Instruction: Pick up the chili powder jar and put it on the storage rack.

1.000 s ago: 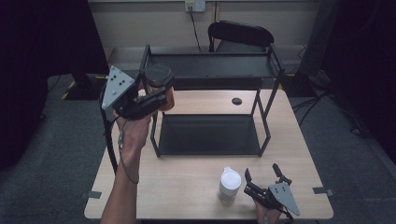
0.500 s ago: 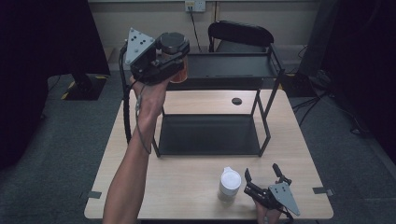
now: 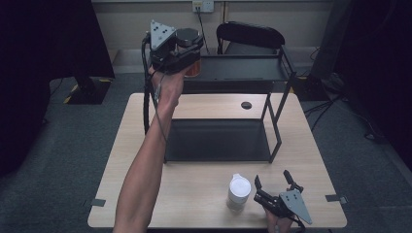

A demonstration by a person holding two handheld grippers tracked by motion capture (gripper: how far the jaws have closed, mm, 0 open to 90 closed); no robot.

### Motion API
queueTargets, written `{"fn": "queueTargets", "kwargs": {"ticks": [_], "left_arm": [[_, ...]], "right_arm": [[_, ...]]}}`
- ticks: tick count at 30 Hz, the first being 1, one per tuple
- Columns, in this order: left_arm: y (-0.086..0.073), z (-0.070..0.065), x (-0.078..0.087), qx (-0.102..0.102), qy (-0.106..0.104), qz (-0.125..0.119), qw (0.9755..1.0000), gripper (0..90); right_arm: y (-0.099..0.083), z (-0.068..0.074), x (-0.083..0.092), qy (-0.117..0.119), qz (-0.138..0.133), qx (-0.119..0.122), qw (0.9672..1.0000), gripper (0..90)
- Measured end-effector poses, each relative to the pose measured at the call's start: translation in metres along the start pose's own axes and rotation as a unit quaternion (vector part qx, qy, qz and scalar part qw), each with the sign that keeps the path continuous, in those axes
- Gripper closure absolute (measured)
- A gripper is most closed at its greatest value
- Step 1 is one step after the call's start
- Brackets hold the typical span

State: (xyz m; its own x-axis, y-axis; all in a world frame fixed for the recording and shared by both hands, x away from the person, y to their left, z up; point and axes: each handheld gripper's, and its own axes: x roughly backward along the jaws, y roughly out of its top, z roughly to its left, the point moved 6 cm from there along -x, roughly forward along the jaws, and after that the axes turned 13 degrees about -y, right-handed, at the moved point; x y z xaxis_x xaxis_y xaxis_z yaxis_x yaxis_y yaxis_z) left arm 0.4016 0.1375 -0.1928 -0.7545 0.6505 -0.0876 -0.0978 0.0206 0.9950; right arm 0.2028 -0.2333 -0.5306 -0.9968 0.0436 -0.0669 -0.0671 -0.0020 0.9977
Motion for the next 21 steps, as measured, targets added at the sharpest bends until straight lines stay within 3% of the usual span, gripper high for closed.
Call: {"fn": "queueTargets", "kwargs": {"ticks": [3,5,8,12,16,21], "left_arm": [[-0.005,-0.002,-0.005,-0.007,0.01,0.006,0.9999,35.4],[-0.008,0.0,-0.007,0.005,0.006,0.006,1.0,35.4],[-0.01,-0.001,-0.009,-0.001,0.012,0.013,0.9998,35.3],[-0.011,0.002,-0.01,0.009,0.006,0.014,0.9998,35.3],[-0.012,0.003,-0.013,0.009,0.003,0.028,0.9996,35.3],[-0.012,0.003,-0.012,0.011,0.004,0.026,0.9996,35.3]], "right_arm": [[0.0,0.0,0.0,0.001,0.0,0.0,1.0,1.8],[0.0,0.0,0.0,0.001,0.0,0.0,1.0,1.9],[0.0,0.0,0.0,0.001,0.0,0.0,1.0,1.8],[0.0,0.0,0.0,0.001,0.0,0.0,1.0,1.9],[0.0,0.0,0.0,0.002,0.0,0.0,1.0,1.9],[0.0,-0.001,0.0,0.002,0.0,0.0,1.0,1.8]]}}
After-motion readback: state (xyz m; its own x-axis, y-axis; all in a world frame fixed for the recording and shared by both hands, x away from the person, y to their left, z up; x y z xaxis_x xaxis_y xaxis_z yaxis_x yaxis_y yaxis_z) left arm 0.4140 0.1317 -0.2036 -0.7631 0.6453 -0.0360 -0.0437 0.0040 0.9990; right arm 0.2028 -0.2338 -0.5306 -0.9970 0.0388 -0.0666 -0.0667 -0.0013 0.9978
